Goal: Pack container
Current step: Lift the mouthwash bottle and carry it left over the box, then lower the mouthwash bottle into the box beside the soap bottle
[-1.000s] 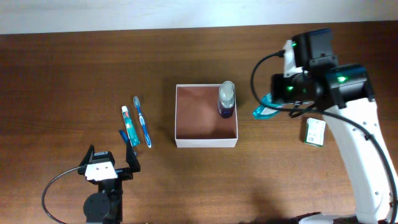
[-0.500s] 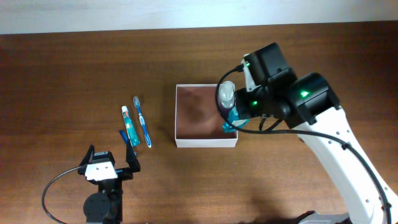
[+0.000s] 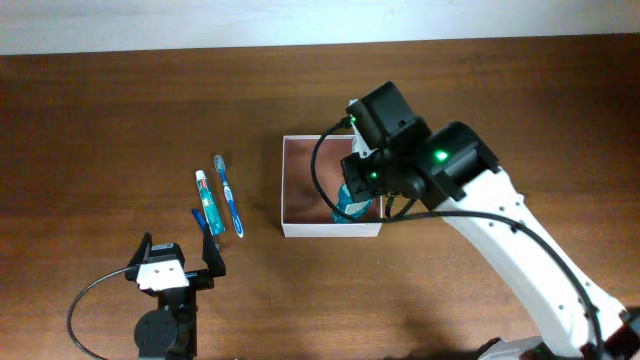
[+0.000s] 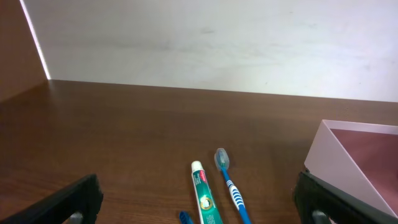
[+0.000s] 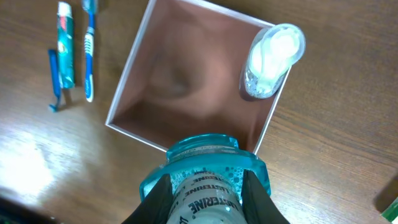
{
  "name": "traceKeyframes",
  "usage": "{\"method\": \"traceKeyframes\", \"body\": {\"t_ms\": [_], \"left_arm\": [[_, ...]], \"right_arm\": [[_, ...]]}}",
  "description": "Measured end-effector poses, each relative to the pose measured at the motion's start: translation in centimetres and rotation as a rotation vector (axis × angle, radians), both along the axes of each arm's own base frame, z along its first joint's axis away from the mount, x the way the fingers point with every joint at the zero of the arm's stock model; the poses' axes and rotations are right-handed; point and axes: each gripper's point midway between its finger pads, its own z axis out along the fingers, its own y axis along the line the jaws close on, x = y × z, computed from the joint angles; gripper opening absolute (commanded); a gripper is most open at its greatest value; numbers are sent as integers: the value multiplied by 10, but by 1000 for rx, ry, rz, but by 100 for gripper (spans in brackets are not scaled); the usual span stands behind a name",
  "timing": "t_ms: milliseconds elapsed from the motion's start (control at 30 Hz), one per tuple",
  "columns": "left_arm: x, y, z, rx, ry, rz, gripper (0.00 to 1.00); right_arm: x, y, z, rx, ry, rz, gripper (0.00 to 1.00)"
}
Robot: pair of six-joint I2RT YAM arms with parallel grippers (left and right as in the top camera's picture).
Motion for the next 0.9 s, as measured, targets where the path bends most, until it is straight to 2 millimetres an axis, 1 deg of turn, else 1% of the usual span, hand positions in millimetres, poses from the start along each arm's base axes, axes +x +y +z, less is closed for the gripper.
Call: {"method": "traceKeyframes", "body": {"t_ms": [100, 200, 633, 900], "left_arm": [[0, 0, 0, 0, 0, 0, 99], [0, 0, 0, 0, 0, 0, 99], [0, 0, 0, 0, 0, 0, 99], [0, 0, 0, 0, 0, 0, 99]], "right_arm": [[3, 2, -8, -23, 12, 26, 22], [5, 3, -12, -33, 11, 46, 22], [7, 5, -12, -47, -6, 89, 22], [7, 5, -12, -85, -30, 186, 22]]}}
